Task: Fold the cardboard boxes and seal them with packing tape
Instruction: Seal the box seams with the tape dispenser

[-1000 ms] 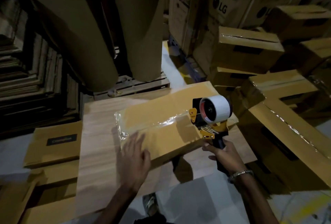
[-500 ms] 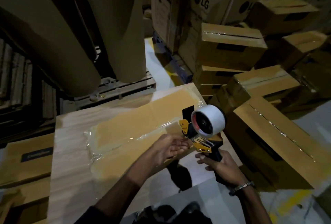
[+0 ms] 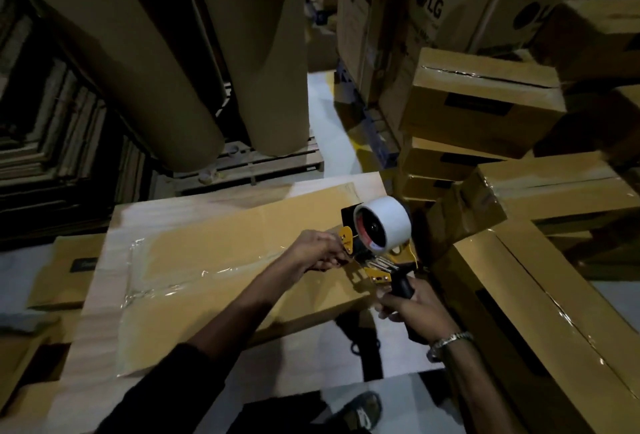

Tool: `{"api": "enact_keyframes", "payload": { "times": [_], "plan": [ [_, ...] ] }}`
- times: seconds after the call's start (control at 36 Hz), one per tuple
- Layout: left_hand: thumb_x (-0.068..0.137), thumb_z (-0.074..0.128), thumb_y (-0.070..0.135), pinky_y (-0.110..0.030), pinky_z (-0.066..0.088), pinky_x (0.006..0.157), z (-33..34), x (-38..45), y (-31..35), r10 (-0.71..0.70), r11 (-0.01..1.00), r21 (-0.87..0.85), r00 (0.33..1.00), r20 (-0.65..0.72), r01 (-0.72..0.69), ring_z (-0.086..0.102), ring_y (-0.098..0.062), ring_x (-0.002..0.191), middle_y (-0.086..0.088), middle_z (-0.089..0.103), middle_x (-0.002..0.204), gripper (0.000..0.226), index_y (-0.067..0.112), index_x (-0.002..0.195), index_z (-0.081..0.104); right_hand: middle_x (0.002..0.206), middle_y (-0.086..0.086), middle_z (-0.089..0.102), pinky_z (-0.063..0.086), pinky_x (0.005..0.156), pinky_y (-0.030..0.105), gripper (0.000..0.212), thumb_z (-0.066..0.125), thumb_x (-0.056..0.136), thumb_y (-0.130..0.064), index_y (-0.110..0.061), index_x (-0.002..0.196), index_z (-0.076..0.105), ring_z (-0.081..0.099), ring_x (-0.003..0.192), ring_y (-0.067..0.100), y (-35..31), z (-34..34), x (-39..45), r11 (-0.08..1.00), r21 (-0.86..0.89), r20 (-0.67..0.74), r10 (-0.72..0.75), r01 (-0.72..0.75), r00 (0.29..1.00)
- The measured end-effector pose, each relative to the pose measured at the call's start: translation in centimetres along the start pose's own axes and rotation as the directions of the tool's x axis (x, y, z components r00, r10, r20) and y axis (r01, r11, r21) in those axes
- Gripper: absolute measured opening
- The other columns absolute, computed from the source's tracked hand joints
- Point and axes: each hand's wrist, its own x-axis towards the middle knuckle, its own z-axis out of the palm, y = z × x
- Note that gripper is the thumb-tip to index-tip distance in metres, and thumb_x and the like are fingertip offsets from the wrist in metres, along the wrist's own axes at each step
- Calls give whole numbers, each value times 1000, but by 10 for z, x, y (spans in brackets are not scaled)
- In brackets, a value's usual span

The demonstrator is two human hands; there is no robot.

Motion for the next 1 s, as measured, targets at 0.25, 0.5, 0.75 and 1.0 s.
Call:
{"api": "enact_keyframes", "payload": {
  "times": [0.25,0.5,0.75,1.0],
  "plan": [
    [86,65,-11,-21,51,57,-10,67,57,253,916,335,965,-62,-219,66,-7,59,-6,68,64,27,4,64,71,65,8,70,54,63,37,7,72,90,-5,-9,84,70,65,62,24,-33,4,58,999,40,-133,19,-14,991],
    [86,66,20,-37,51,60,-35,140,95,483,653,683,875,-42,-328,62,-9,62,9,65,62,16,22,71,71,74,3,77,60,72,40,6,76,82,-13,-16,86,72,74,79,27,-66,25,117,1000,-6,-309,14,-17,951],
    [90,62,37,-36,55,64,-30,174,67,579,702,585,804,-136,-406,68,-13,72,9,76,80,22,24,88,79,82,1,78,62,82,56,10,77,83,-20,-23,91,71,75,82,23,-63,27,139,999,-7,-326,34,-38,945],
    [91,69,21,-30,59,66,-37,191,71,439,797,511,890,-125,-321,71,-9,55,5,73,61,14,25,81,77,77,0,76,63,75,57,27,73,65,-47,-37,89,69,75,74,26,-51,22,169,996,-66,-307,42,-65,951]
  ]
}}
